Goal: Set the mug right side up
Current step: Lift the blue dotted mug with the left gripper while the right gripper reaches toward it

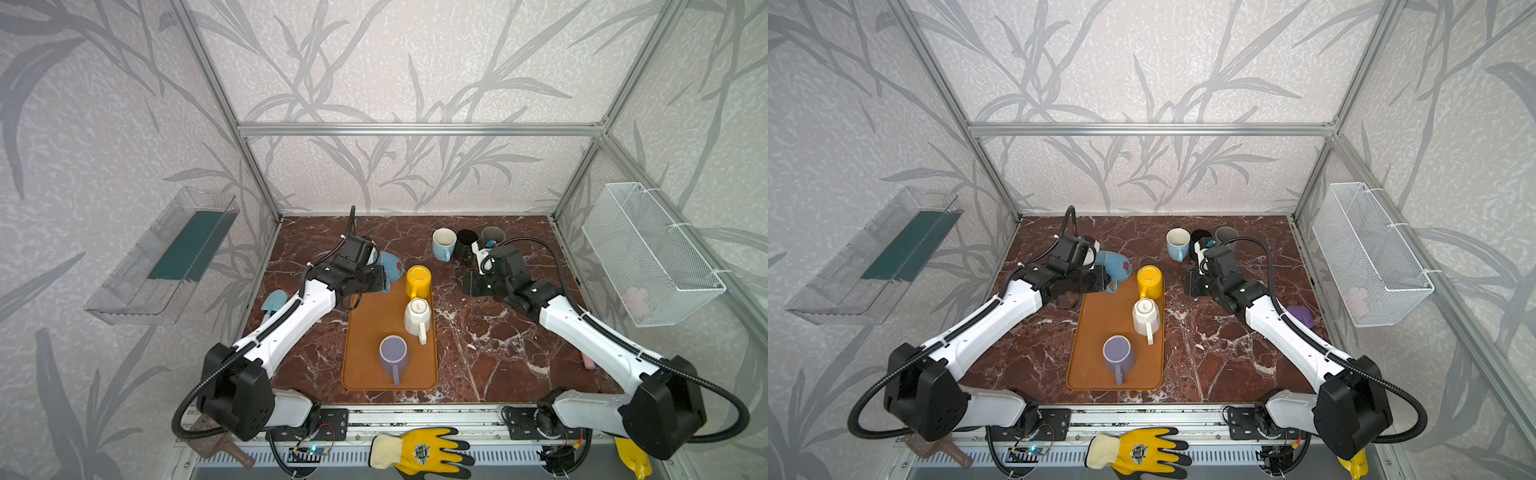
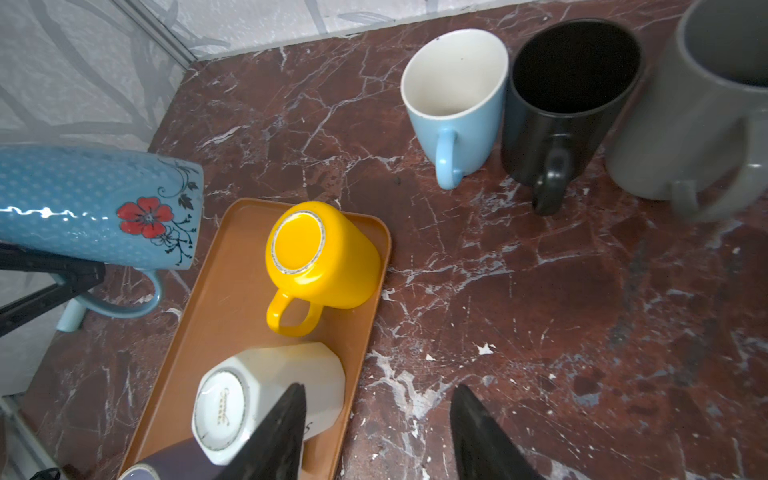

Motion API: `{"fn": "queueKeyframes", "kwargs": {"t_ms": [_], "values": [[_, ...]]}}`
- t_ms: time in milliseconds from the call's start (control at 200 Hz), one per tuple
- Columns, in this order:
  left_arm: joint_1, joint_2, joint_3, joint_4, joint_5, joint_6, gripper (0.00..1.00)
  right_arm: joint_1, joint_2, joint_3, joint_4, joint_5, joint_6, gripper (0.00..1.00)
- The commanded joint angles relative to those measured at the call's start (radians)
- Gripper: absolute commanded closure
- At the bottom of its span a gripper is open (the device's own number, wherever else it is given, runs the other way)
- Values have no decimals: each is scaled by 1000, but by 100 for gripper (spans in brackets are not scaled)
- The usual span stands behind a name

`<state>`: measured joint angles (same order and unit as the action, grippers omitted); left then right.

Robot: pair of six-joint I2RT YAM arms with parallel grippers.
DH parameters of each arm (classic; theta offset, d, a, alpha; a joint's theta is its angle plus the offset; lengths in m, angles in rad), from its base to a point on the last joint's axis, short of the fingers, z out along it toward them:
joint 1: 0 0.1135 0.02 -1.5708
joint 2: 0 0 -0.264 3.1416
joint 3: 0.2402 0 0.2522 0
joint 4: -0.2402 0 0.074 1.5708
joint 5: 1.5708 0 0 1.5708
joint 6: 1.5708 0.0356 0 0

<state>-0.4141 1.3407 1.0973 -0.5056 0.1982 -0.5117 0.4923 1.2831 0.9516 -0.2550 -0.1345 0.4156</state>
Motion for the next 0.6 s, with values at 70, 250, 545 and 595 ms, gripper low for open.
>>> {"fn": "queueKeyframes", "kwargs": {"t_ms": [70, 250, 545, 595], "values": [[43, -95, -66, 292, 172, -96, 100, 14, 16, -24, 153, -128, 72, 43], [51, -152, -139, 432, 216, -133, 100, 40, 28, -27, 232, -179, 104, 43], [52, -213, -234, 709, 338, -220, 100, 72, 59, -54, 440, -297, 188, 43], [52, -211, -242, 751, 367, -237, 100, 79, 62, -54, 467, -315, 192, 43]]}}
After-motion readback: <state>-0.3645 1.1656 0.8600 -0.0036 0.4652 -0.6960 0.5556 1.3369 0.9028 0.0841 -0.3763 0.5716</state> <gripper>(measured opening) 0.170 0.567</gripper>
